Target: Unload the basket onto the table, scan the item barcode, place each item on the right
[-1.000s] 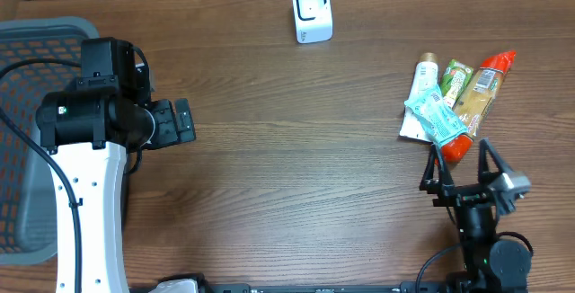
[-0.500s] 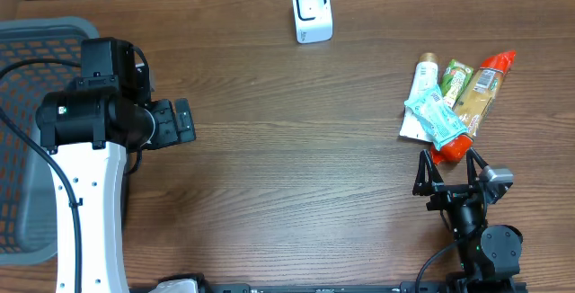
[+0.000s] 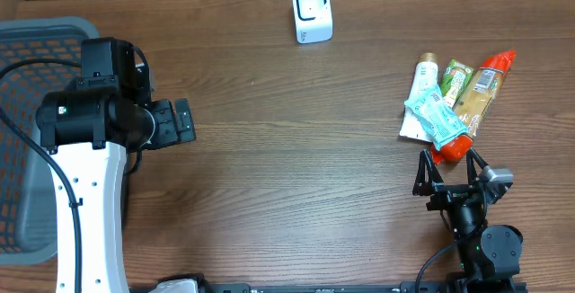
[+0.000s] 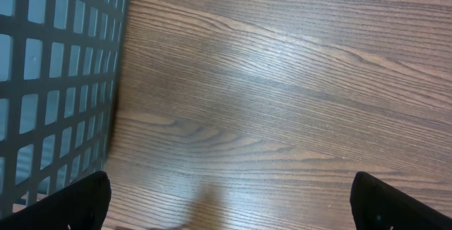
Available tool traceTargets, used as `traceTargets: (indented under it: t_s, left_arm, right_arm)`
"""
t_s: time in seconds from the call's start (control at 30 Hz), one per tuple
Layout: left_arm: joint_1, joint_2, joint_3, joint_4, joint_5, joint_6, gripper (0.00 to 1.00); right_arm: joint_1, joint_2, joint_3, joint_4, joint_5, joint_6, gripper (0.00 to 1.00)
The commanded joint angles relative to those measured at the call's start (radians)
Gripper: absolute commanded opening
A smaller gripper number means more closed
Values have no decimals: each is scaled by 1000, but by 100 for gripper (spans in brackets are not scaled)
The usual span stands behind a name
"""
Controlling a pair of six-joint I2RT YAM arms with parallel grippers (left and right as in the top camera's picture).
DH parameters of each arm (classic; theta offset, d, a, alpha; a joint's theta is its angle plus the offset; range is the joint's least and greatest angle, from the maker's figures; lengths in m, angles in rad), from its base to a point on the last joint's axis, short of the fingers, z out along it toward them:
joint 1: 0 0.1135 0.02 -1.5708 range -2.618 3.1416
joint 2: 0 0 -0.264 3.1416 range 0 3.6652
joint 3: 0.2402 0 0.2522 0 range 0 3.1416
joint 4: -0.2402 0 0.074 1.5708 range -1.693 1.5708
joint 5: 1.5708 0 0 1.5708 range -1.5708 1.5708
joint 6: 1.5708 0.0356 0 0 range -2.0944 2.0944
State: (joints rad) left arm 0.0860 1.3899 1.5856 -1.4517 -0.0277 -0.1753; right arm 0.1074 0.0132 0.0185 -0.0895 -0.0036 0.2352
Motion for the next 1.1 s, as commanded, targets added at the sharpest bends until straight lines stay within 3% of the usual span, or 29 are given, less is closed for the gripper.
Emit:
traceTargets:
  t_s: [0.0, 0.3, 0.5, 0.7, 1.07]
  left_arm:
    - [5, 2, 13, -3, -6, 22, 100]
    - [5, -5, 13, -27, 3, 22, 99]
    - [5, -107, -13, 26, 16, 24, 99]
    - [5, -356, -220, 229, -10, 35, 99]
    - [5, -802, -758, 838, -9, 124, 100]
  right_arm:
    - [4, -8, -10, 5, -6, 3, 100]
    - [4, -8, -10, 5, -6, 3, 100]
    - [4, -8, -10, 5, -6, 3, 100]
    - [4, -8, -10, 5, -6, 3, 100]
    - [4, -8, -10, 5, -6, 3, 100]
